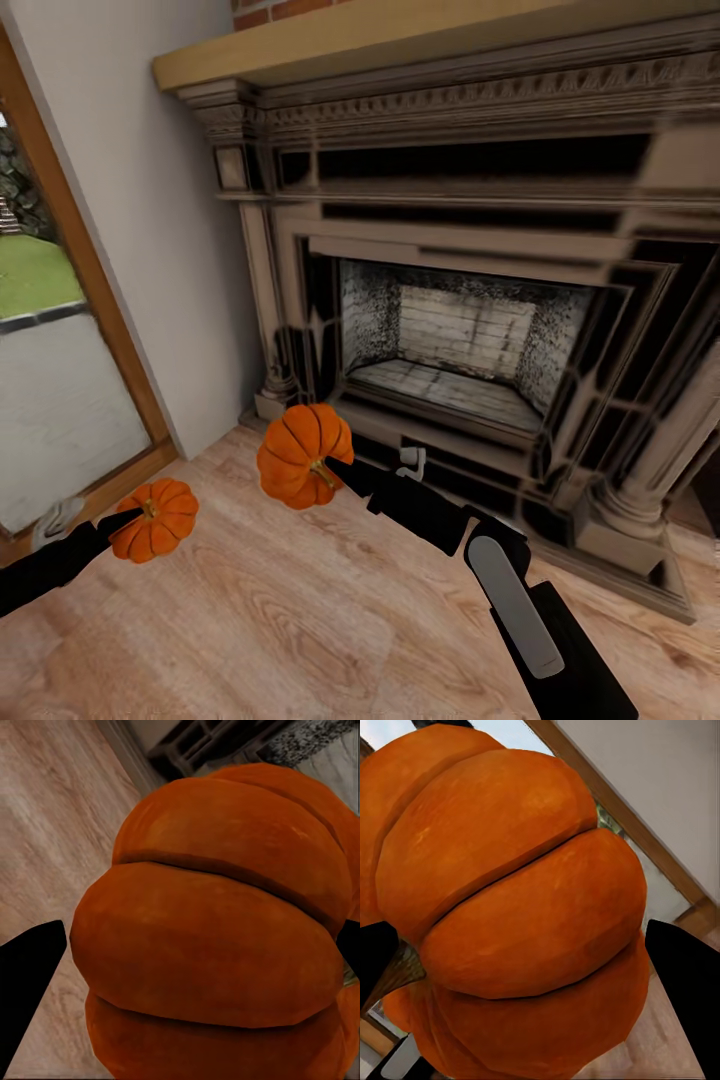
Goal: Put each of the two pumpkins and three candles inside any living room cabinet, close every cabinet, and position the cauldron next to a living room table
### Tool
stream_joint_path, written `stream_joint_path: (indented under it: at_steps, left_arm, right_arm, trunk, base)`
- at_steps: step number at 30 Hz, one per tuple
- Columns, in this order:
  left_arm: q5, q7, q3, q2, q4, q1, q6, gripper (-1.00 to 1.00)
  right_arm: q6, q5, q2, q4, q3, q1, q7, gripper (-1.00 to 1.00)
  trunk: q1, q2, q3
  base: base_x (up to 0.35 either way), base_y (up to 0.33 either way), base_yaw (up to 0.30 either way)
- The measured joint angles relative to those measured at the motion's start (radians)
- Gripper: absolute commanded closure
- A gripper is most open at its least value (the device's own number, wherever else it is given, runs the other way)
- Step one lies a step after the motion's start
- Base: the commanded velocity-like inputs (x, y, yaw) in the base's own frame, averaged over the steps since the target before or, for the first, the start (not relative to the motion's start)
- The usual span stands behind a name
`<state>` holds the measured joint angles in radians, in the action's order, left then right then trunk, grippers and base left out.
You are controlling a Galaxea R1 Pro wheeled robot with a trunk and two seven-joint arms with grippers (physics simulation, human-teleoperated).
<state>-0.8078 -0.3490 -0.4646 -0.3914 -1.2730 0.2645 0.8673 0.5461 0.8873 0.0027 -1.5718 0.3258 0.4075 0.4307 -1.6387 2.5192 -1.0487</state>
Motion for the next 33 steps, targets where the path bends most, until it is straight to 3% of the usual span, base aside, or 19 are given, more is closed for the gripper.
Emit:
stream_joint_path:
  at_steps: [5, 9, 17, 23, 33]
  left_arm:
    - [0.003, 0.000, 0.000, 0.000, 0.000, 0.000, 0.000, 1.00]
    - [-0.005, 0.000, 0.000, 0.000, 0.000, 0.000, 0.001, 1.00]
    - [-0.006, 0.000, -0.001, 0.000, 0.000, 0.000, 0.001, 1.00]
    - [-0.004, 0.000, -0.001, 0.000, 0.000, 0.000, 0.001, 1.00]
    - [-0.003, 0.000, 0.000, 0.000, 0.000, 0.000, 0.001, 1.00]
  right_arm:
    - [0.003, 0.000, 0.001, 0.000, 0.001, 0.000, -0.008, 1.00]
    - [0.006, 0.003, 0.001, 0.000, 0.000, 0.000, -0.009, 1.00]
    - [0.009, 0.004, 0.001, 0.000, 0.002, 0.000, -0.011, 1.00]
    - [0.010, 0.007, 0.001, 0.000, 0.002, 0.000, -0.078, 1.00]
    - [0.011, 0.007, 0.003, 0.000, 0.003, 0.000, -0.104, 1.00]
  trunk:
    - [0.002, -0.001, 0.011]
    - [0.003, -0.001, 0.005]
    - [0.007, -0.003, 0.022]
    - [0.009, -0.004, 0.036]
    - [0.013, -0.006, 0.050]
  base:
    - [-0.242, 0.000, 0.000]
    - [-0.039, 0.000, 0.000]
    - [-0.003, 0.000, 0.000]
    - [0.000, 0.000, 0.000]
    - [0.000, 0.000, 0.000]
